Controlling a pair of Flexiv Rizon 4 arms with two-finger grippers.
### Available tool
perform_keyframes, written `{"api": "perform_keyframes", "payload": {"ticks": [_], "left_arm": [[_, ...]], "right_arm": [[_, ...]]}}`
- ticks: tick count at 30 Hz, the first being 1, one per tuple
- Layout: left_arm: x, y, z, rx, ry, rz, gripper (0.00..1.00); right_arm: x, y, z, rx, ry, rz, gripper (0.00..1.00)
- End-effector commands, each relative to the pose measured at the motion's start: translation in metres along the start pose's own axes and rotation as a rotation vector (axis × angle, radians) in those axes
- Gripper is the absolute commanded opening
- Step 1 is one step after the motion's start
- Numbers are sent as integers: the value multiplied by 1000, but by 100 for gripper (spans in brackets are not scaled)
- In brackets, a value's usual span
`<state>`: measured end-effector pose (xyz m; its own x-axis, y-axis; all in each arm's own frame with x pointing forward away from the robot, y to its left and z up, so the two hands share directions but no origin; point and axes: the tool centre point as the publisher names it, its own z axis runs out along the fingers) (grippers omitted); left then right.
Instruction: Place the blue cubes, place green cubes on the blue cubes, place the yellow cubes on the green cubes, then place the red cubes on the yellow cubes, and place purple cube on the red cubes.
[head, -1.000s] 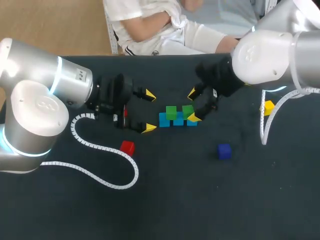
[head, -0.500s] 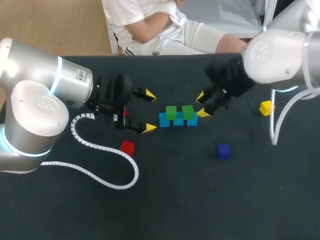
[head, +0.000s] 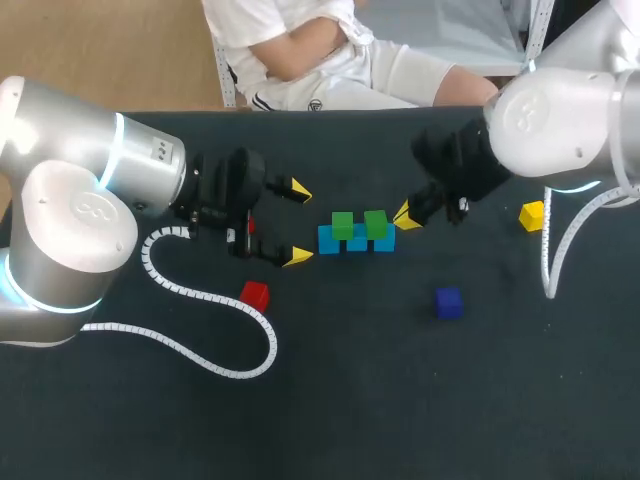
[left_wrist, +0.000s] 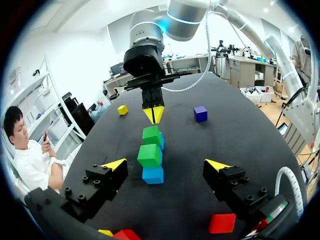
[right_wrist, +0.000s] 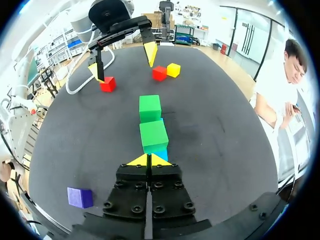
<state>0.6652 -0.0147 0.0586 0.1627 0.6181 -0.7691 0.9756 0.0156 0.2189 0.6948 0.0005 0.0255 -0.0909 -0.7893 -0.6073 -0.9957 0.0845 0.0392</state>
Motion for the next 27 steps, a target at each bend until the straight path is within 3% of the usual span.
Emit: {"api": "perform_keyframes", "payload": {"ticks": [1,21,27], "left_arm": [[2,-1,0,-3,-6,3,100],[2,-1,0,-3,-6,3,100],[2,-1,0,-3,-6,3,100]], "right_arm": [[-2,-2,4,-6,2,0,0],[-7,-1,11,-23,6,-6,0],[0,1,4,-7,30,3,0]]}}
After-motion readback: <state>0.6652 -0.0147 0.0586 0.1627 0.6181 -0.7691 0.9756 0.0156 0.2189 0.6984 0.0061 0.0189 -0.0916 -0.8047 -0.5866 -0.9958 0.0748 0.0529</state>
